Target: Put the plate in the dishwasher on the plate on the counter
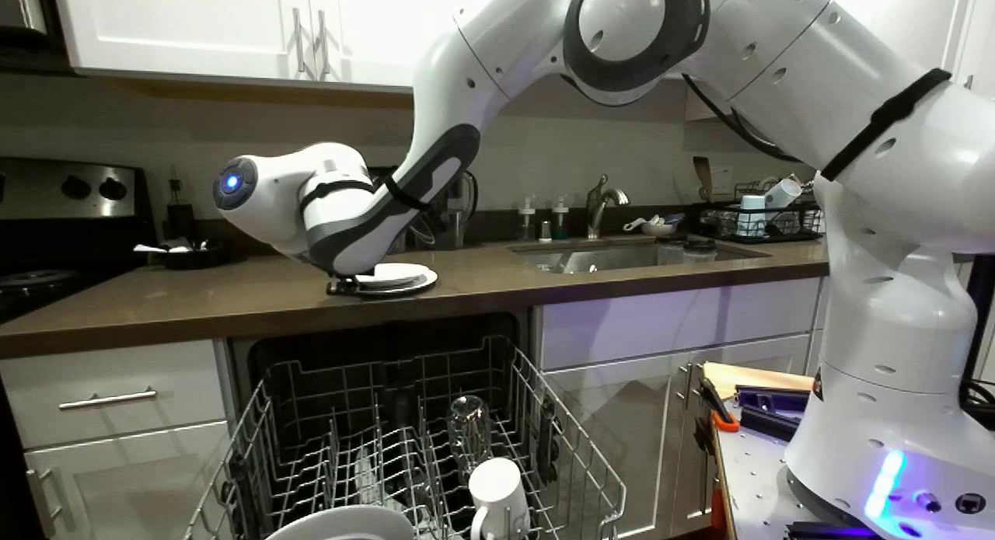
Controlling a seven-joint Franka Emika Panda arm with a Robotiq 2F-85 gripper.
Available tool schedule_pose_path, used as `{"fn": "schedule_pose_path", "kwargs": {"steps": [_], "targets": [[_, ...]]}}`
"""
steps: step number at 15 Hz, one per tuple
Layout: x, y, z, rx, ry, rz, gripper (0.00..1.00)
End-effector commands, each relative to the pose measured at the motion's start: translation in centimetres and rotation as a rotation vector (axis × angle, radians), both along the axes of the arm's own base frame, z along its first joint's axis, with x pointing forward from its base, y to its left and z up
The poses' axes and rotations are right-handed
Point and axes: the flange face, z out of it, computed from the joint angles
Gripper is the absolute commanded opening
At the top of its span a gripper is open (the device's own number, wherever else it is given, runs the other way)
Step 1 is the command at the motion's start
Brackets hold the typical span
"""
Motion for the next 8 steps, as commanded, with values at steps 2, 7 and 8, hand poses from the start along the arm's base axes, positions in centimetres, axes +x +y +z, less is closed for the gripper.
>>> {"fn": "schedule_pose_path", "kwargs": {"steps": [2,7,8], "targets": [[0.03,0.67,1.00,0.053,0.063,-0.030,0.82],[-0.55,1.33,1.24,0.072,0.108,-0.094,0.81],[-0.66,1.10,1.19,0.072,0.113,-0.104,0.82]]}}
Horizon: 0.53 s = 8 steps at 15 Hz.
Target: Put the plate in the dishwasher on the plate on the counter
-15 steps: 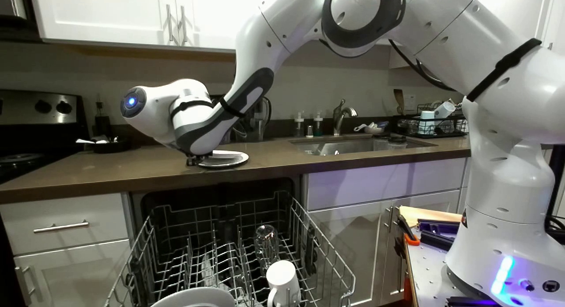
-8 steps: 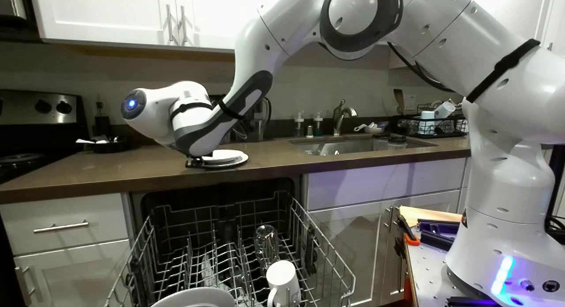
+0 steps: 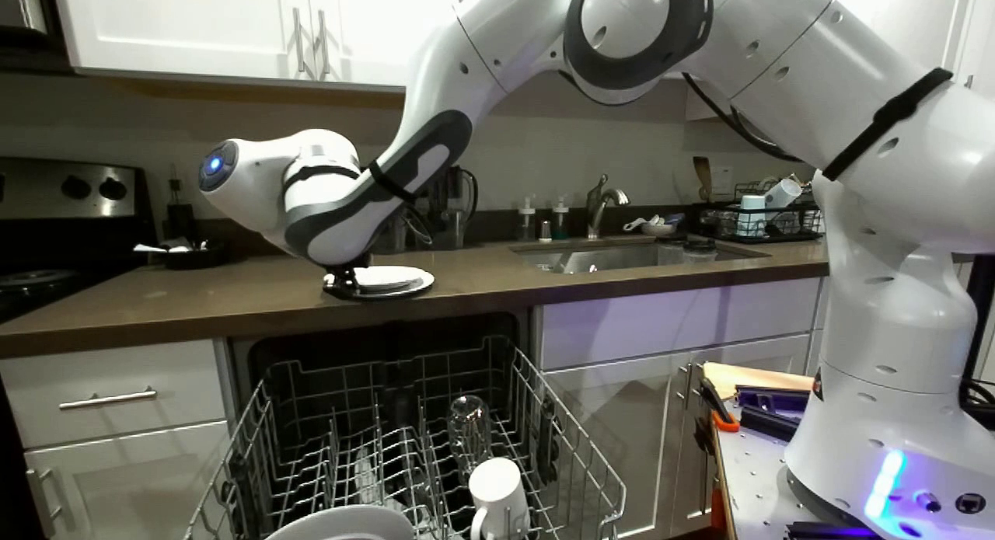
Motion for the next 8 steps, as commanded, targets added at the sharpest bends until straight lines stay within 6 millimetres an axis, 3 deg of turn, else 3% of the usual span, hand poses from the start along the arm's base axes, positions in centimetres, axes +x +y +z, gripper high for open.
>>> {"fn": "schedule_pose_path", "kwargs": {"steps": [1,8], "targets": [[-0.4,-0.1,0.1,0.028,0.052,-0.031,0.81],[-0.5,-1.7,0.5,0.051,0.052,-0.073,0.82]]}}
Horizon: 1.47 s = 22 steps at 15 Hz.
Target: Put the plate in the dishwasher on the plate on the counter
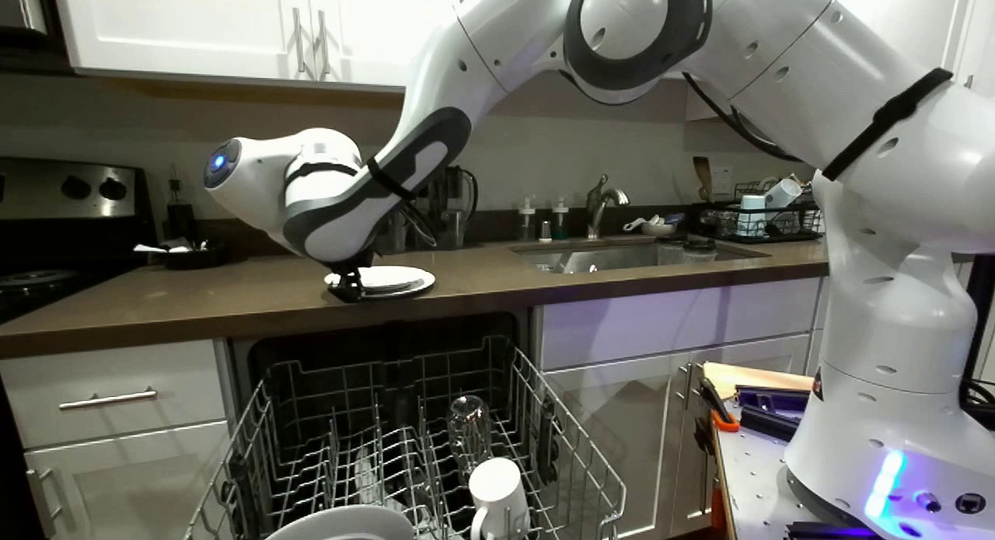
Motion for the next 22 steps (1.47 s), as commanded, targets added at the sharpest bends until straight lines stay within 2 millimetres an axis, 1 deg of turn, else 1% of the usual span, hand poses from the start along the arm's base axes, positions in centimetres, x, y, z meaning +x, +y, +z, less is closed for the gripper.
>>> {"fn": "schedule_pose_path", "kwargs": {"steps": [1,3,5,7,12,13,17,20,21,22], "targets": [[-0.2,-1.0,0.6,0.028,0.036,-0.023,0.83],[-0.2,-1.1,0.7,0.033,0.036,-0.032,0.82],[-0.3,-1.1,1.1,0.036,0.036,-0.038,0.85],[-0.4,-1.1,1.5,0.048,0.033,-0.045,0.84],[-0.7,-1.3,2.7,0.083,0.019,-0.051,0.91],[-0.7,-1.3,2.8,0.092,0.017,-0.055,0.90],[-0.6,-1.1,2.4,0.122,0.014,-0.057,0.92],[-0.6,-1.1,2.3,0.137,0.012,-0.062,0.95],[-0.7,-1.1,2.4,0.137,0.013,-0.064,0.95],[-0.7,-1.1,2.5,0.136,0.013,-0.067,0.97]]}}
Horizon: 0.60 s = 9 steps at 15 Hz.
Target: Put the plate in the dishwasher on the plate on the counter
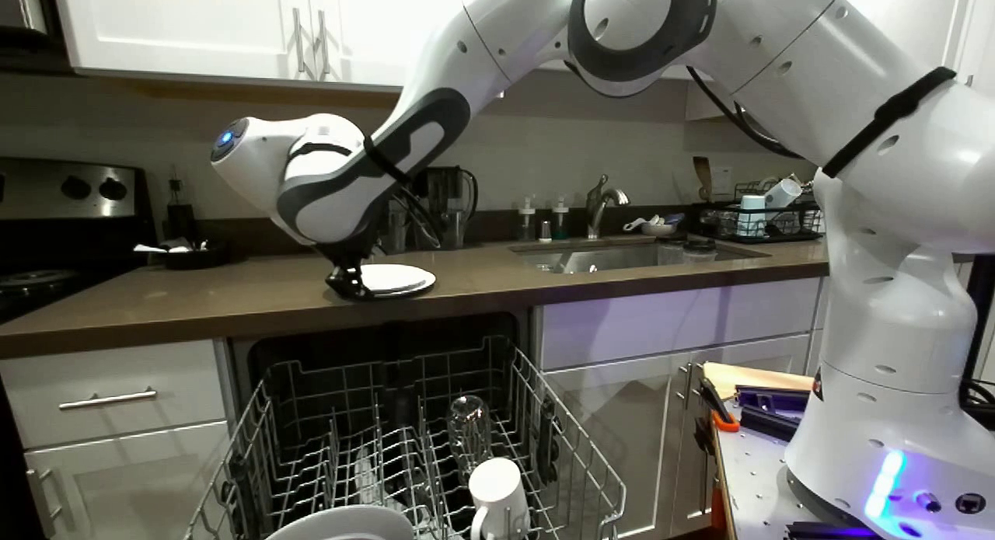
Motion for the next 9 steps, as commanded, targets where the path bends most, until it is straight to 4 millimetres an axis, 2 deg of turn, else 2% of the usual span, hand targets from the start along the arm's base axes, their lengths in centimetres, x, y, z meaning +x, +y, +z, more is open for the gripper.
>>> {"fn": "schedule_pose_path", "kwargs": {"steps": [1,6,9], "targets": [[-0.5,-0.5,1.2,0.033,0.021,0.007,0.98],[-1.0,0.0,2.2,0.076,0.011,0.009,0.99],[-1.9,1.8,2.8,0.110,0.027,0.010,1.00]]}}
